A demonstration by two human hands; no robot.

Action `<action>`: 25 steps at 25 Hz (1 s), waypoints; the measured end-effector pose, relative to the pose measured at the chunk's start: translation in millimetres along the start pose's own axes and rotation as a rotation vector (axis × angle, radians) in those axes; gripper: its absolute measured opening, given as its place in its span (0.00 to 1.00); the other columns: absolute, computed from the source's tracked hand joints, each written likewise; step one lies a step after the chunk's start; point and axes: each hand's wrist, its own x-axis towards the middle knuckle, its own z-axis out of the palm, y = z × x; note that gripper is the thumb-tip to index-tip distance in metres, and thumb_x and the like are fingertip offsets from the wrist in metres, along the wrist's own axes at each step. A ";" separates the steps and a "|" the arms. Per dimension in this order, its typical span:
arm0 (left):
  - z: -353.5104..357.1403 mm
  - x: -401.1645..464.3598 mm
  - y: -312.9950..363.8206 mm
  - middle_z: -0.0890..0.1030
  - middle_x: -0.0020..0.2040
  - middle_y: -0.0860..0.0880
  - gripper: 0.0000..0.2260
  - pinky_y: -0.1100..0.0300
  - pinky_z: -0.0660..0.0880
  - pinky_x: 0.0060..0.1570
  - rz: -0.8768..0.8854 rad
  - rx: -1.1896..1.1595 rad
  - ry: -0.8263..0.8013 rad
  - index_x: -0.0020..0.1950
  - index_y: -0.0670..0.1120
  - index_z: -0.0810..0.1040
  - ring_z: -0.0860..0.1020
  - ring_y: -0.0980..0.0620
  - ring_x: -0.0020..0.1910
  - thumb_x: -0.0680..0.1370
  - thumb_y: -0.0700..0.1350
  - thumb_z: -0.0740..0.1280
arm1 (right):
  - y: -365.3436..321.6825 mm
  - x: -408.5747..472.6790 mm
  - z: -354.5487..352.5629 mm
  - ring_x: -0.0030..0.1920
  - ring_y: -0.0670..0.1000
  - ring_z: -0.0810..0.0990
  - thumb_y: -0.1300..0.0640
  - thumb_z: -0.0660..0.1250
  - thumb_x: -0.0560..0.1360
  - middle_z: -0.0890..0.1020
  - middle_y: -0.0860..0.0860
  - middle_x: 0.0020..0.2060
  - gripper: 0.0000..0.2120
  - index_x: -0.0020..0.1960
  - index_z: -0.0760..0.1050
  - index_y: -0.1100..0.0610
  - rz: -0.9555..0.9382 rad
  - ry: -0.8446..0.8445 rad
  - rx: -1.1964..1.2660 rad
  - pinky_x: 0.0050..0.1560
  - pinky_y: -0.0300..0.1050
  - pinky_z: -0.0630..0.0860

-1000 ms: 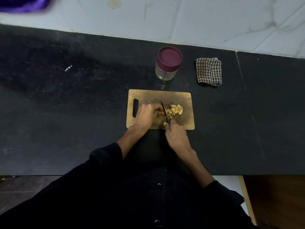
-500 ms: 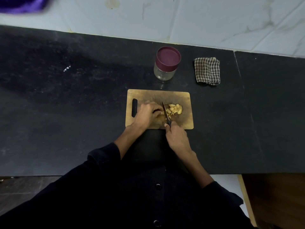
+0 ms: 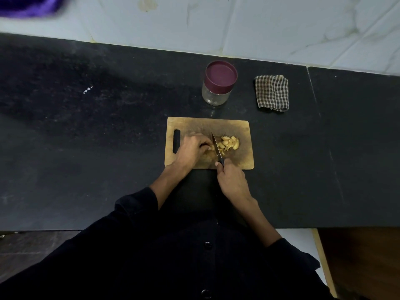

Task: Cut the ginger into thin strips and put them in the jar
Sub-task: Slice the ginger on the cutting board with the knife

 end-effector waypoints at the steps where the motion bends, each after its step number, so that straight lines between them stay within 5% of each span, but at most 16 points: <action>1: 0.1 0.6 -0.9 0.83 0.51 0.47 0.07 0.62 0.69 0.60 0.011 0.004 0.006 0.50 0.43 0.83 0.77 0.52 0.54 0.74 0.36 0.70 | -0.9 0.9 0.2 0.47 0.55 0.78 0.48 0.54 0.84 0.78 0.54 0.46 0.13 0.56 0.70 0.57 -0.002 -0.001 -0.001 0.44 0.52 0.74; 16: 4.2 -2.5 -3.5 0.84 0.44 0.45 0.06 0.65 0.68 0.53 0.122 0.084 0.090 0.45 0.40 0.85 0.80 0.48 0.47 0.70 0.33 0.73 | -3.5 1.9 7.3 0.49 0.60 0.80 0.50 0.53 0.84 0.79 0.58 0.48 0.13 0.58 0.69 0.59 -0.029 0.013 -0.066 0.47 0.56 0.77; 20: 9.1 -5.0 -7.9 0.84 0.44 0.45 0.06 0.54 0.73 0.52 0.131 0.078 0.112 0.45 0.40 0.85 0.81 0.46 0.46 0.70 0.33 0.73 | -3.7 -0.2 11.8 0.52 0.62 0.79 0.50 0.52 0.85 0.80 0.59 0.50 0.13 0.57 0.68 0.60 -0.015 0.006 -0.106 0.47 0.55 0.74; 25: 11.9 -7.2 -8.9 0.85 0.44 0.46 0.05 0.56 0.68 0.52 0.122 0.110 0.122 0.45 0.41 0.85 0.81 0.47 0.46 0.71 0.35 0.73 | -3.4 -2.1 12.0 0.54 0.62 0.79 0.51 0.53 0.84 0.79 0.60 0.52 0.13 0.58 0.68 0.60 0.012 -0.012 -0.120 0.45 0.52 0.70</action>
